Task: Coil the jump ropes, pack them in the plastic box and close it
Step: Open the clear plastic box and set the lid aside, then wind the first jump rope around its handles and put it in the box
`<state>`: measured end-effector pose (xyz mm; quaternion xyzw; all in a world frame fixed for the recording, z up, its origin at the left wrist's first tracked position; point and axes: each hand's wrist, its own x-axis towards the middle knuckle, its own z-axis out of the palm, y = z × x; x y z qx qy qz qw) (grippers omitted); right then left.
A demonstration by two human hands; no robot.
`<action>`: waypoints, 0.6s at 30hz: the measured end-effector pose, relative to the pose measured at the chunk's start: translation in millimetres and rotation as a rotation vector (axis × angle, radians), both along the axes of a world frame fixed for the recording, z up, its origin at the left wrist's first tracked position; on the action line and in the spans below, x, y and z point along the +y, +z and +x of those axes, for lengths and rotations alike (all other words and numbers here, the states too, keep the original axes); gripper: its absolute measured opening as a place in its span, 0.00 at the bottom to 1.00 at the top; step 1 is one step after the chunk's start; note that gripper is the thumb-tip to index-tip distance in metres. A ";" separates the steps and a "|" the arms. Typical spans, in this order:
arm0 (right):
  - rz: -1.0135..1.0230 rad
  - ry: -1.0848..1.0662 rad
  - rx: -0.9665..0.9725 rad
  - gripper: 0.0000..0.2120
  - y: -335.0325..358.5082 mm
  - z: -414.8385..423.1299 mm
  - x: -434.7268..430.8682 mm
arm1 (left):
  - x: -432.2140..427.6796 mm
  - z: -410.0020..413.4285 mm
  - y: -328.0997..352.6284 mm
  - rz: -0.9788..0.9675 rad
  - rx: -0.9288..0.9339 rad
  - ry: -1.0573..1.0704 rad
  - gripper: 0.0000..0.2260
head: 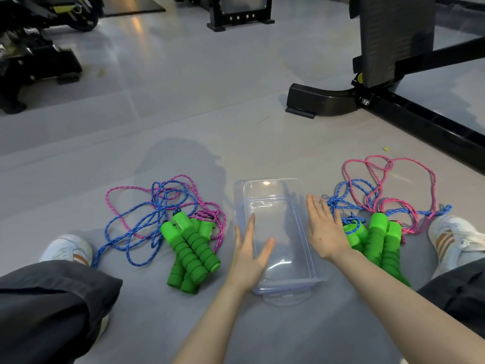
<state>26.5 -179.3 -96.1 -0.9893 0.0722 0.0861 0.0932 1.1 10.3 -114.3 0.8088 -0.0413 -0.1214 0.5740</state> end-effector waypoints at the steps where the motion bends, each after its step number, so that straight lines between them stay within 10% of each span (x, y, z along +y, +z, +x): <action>1: -0.009 -0.009 0.001 0.33 1.5 -1.7 -3.9 | -3.4 0.7 0.5 -0.001 -0.024 -0.019 0.31; 5: -0.045 -0.040 0.024 0.29 7.4 -7.7 -17.8 | -8.6 8.2 2.5 0.069 -0.029 -0.152 0.35; 9: -0.064 -0.035 0.024 0.28 6.8 -6.0 -14.7 | 1.8 12.2 9.2 0.663 -0.359 -0.288 0.42; 18: -0.219 0.031 -0.081 0.33 0.3 3.0 -4.2 | -1.6 -2.5 -7.6 0.846 -0.621 -0.535 0.38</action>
